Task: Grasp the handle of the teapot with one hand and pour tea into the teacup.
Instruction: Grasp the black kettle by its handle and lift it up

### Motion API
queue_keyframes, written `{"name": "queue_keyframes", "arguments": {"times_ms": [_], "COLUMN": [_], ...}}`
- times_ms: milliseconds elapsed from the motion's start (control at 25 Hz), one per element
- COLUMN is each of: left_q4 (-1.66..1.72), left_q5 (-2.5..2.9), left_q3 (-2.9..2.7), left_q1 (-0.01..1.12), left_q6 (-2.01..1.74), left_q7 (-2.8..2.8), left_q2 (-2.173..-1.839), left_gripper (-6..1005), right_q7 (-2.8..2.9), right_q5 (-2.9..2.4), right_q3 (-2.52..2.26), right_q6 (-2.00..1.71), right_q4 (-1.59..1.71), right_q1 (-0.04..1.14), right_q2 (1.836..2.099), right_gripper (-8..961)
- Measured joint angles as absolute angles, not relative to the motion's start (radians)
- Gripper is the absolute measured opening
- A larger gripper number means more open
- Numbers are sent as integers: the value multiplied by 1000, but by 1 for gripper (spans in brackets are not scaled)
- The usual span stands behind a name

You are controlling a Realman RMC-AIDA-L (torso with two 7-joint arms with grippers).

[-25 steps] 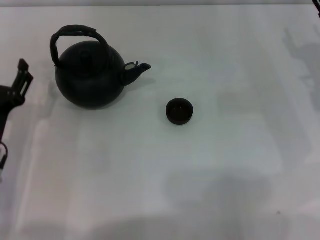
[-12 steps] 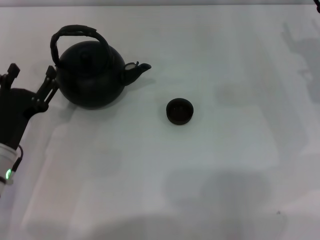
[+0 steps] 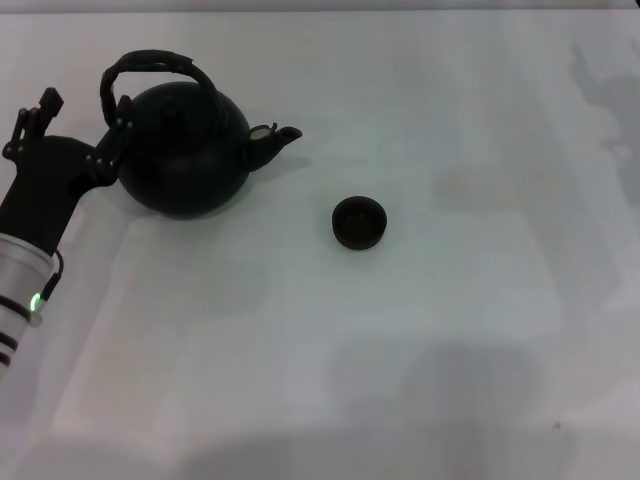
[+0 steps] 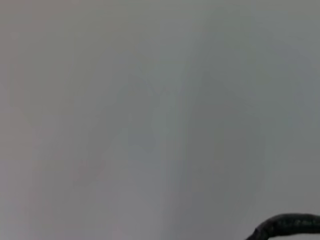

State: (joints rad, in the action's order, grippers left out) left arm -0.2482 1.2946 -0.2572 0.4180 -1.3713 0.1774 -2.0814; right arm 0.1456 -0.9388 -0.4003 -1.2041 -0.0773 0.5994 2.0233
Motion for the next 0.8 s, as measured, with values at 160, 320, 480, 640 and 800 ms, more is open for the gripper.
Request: {"name": "queue_keyframes", "arguments": {"times_ms": [160, 320, 480, 640, 800], "left_q4": [-240, -232, -227, -227, -227], "left_q5": [1295, 1293, 1293, 1299, 1301], "left_q3": [-245, -233, -231, -237, -235], "left_q1": [432, 447, 458, 468, 473], "left_q6": [-1355, -1303, -1272, -1256, -1229], "left_q7": [174, 174, 173, 171, 169], "left_q2": [-2084, -2085, -2086, -2086, -2086], "left_gripper": [890, 890, 888, 885, 805], "right_q7": [146, 146, 146, 146, 146], "right_q5": [-939, -939, -939, -939, -939], "right_q3": [-400, -400, -400, -400, -400], "right_q6": [-1204, -1194, -1183, -1181, -1179], "right_q4": [-76, -66, -63, -63, -63], "right_q1": [601, 600, 599, 599, 598], "right_q2": [2023, 2023, 2023, 2023, 2023], "right_gripper": [841, 841, 841, 842, 842]}}
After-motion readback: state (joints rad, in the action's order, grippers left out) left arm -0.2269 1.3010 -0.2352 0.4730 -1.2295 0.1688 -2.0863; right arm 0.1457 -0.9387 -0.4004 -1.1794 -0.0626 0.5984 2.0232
